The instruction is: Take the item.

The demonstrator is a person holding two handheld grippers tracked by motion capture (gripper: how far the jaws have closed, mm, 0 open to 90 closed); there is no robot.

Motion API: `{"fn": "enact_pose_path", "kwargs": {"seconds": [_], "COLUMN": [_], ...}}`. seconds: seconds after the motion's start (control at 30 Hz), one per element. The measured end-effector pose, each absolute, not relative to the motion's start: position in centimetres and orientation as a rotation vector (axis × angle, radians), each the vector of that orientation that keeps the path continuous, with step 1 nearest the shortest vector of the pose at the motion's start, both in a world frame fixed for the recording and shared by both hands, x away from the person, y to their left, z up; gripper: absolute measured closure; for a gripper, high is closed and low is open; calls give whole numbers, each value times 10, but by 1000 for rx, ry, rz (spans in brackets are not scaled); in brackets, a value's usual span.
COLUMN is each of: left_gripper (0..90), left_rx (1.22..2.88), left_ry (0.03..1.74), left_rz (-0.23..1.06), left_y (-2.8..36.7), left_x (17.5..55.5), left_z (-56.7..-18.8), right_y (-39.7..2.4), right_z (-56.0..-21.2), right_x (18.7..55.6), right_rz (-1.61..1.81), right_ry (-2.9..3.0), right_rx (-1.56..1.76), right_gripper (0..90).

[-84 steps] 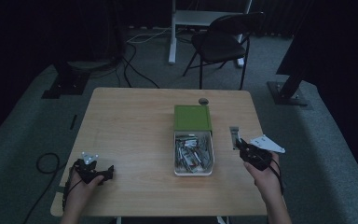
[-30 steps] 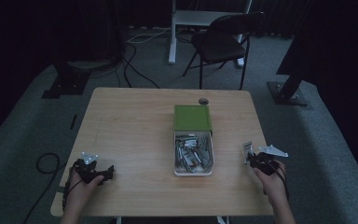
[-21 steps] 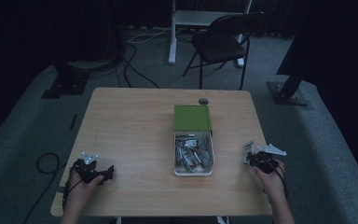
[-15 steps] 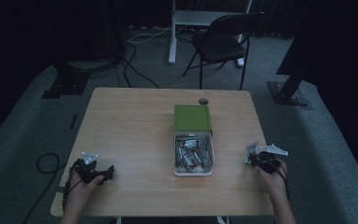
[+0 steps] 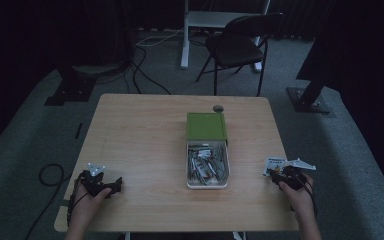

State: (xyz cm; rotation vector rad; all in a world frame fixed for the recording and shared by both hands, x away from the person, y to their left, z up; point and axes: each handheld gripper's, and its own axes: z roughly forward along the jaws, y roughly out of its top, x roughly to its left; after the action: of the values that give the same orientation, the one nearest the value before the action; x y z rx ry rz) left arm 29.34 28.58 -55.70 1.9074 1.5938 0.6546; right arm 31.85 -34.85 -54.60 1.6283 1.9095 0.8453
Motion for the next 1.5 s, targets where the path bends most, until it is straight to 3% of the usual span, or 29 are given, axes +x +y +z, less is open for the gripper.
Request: {"fn": "enact_pose_path", "kwargs": {"seconds": [0.1, 0.43, 1.23, 1.5], "left_gripper": [27, 27, 28, 29], "left_rx": [1907, 1907, 1902, 1938], "left_ry": [1594, 1594, 1608, 1519], "left_rz": [655, 655, 658, 624], "left_y": [286, 286, 284, 276], "left_x": [293, 293, 291, 288], "left_z": [-557, -557, -557, -555], "right_y": [-353, -352, -300, -286], "right_z": [-545, -542, -534, -537], "right_x": [314, 304, 309, 309], "right_rz": [846, 896, 1048, 1060], "right_ry": [1893, 1902, 2143, 2229], "right_rx": [1643, 1626, 1373, 1308], "right_gripper": [346, 229, 138, 136]}}
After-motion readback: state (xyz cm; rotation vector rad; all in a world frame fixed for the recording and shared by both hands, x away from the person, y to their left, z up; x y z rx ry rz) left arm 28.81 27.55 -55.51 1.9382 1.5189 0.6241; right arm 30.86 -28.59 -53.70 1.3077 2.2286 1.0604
